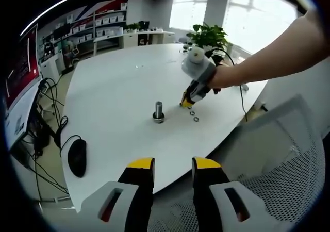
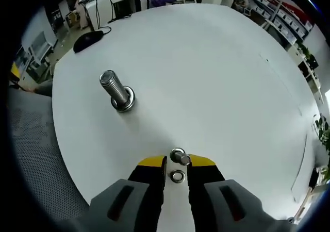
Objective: Place the washer onto the threaded stud by aligning its center hole with the stud, sliding it down to the base, and recovering from edge contact or off-axis alignment until the washer reaches the visible bottom stop.
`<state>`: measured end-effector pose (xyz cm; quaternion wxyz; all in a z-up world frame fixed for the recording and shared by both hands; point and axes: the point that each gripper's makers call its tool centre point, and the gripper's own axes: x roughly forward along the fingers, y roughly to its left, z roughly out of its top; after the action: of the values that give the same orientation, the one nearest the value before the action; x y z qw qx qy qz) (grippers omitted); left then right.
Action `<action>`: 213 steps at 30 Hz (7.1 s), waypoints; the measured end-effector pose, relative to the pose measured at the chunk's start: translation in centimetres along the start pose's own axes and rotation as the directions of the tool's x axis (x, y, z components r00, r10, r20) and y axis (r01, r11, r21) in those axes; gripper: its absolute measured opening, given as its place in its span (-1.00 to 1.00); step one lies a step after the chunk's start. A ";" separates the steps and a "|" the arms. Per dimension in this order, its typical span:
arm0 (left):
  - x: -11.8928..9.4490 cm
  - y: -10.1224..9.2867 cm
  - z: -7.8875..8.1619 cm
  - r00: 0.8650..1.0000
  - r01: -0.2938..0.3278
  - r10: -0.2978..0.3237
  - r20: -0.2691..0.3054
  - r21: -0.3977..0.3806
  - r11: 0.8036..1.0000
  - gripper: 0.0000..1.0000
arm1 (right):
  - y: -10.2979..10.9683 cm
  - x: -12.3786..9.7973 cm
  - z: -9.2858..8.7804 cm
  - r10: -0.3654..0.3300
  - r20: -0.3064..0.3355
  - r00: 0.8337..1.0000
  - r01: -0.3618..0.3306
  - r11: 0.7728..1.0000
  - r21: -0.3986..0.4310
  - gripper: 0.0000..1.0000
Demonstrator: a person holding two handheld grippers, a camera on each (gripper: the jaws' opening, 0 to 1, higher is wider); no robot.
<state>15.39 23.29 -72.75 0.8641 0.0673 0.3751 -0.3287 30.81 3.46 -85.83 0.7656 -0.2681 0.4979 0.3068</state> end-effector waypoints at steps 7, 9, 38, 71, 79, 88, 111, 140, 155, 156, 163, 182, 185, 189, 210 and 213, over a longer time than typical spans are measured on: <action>0.0 0.0 0.0 1.000 -0.003 0.003 -0.003 0.001 1.000 -0.46 | -0.6 -0.5 -0.5 -0.007 -0.001 1.000 0.007 1.000 0.011 -0.61; 0.0 0.0 -0.1 1.000 -0.003 0.003 -0.003 0.002 1.000 -0.46 | -0.8 -0.5 -0.9 -0.010 -0.008 1.000 0.010 1.000 0.015 -0.60; 0.1 -0.1 -0.3 1.000 0.002 -0.002 -0.014 0.008 1.000 -0.47 | -0.4 -0.1 -2.5 0.023 0.020 1.000 -0.025 0.995 0.097 -0.60; 0.1 -0.3 -0.3 1.000 0.013 -0.013 -0.014 0.013 1.000 -0.47 | 0.3 0.1 -3.2 0.124 -0.223 0.967 -0.187 0.939 -0.287 -0.66; 0.2 -0.3 -0.3 1.000 0.012 -0.012 -0.019 0.017 1.000 -0.47 | 0.4 0.2 -3.1 0.074 -0.282 0.957 -0.165 0.934 -0.317 -0.69; 0.1 -0.3 -0.3 1.000 0.009 -0.009 -0.019 0.018 1.000 -0.47 | 0.1 0.1 -3.3 0.019 -0.232 0.973 -0.078 0.966 -0.246 -0.71; 0.1 -0.5 -0.2 1.000 0.017 -0.017 -0.014 0.034 0.999 -0.47 | 0.0 -1.8 -3.2 -0.087 0.043 0.995 0.088 0.996 -0.026 -0.72; 0.0 -0.4 0.1 1.000 0.015 -0.016 0.004 0.041 0.999 -0.48 | -0.6 -5.6 2.6 -0.102 0.154 0.983 0.116 0.990 -0.083 -0.72; 0.0 -0.4 0.0 1.000 0.016 -0.016 -0.001 0.039 0.999 -0.48 | -0.6 -4.6 2.3 -0.085 0.129 0.988 0.096 0.991 -0.089 -0.72; 0.0 -0.4 0.0 1.000 0.016 -0.016 -0.001 0.039 0.999 -0.48 | -0.6 -4.5 2.3 -0.083 0.128 0.988 0.095 0.991 -0.089 -0.72; 0.1 -0.4 0.0 1.000 0.017 -0.017 -0.005 0.038 0.999 -0.48 | -0.6 -4.2 2.2 -0.079 0.121 0.989 0.090 0.992 -0.092 -0.72; 0.1 -0.3 -0.2 1.000 0.012 -0.012 -0.011 0.029 0.999 -0.48 | -0.3 -2.4 2.0 -0.048 0.093 0.995 0.056 0.995 -0.088 -0.72; 0.1 -0.3 -0.2 1.000 0.012 -0.011 -0.013 0.030 0.999 -0.48 | -0.4 -1.9 1.9 -0.044 0.089 0.995 0.051 0.995 -0.084 -0.71; 0.1 -0.3 -0.2 1.000 0.011 -0.010 -0.015 0.028 1.000 -0.48 | -0.5 -1.3 1.3 -0.034 0.071 0.997 0.039 0.997 -0.067 -0.71; 0.1 -0.3 -0.3 1.000 0.012 -0.012 -0.018 0.027 1.000 -0.48 | 0.0 0.2 -0.4 -0.015 -0.013 1.000 0.015 0.998 -0.055 -0.71; 0.1 -0.4 -0.3 1.000 0.013 -0.013 -0.018 0.027 1.000 -0.48 | -0.1 0.0 -0.4 -0.018 -0.010 1.000 0.017 0.999 -0.045 -0.70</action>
<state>15.02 23.06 -73.00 0.8575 0.0795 0.3787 -0.3389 30.63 3.11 -85.98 0.7593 -0.2913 0.4926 0.3098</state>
